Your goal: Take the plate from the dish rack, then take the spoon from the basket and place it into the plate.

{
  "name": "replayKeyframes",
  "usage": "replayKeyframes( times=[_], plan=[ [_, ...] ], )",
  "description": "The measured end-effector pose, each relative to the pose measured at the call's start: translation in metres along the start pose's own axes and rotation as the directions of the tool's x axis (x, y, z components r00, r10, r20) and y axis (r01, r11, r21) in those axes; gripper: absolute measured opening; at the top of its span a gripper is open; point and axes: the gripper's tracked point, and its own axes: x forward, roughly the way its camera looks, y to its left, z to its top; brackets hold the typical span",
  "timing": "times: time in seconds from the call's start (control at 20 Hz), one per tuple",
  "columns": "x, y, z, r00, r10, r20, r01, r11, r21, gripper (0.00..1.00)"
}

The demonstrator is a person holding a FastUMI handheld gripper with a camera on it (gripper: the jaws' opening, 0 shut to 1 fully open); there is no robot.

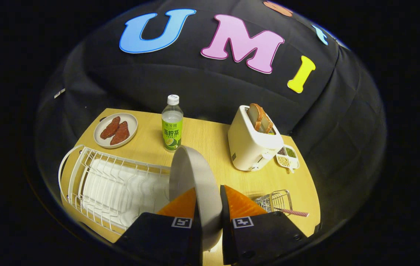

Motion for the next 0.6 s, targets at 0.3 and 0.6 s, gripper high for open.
replayKeyframes(
  times=[0.3, 0.6],
  plan=[
    [-0.011, -0.016, 0.048, 0.986, -0.107, 0.127, 0.115, 0.991, -0.061, 0.25],
    [-0.042, -0.048, 0.069, 0.976, -0.053, 0.213, 0.048, 0.998, 0.027, 0.25]
  ],
)
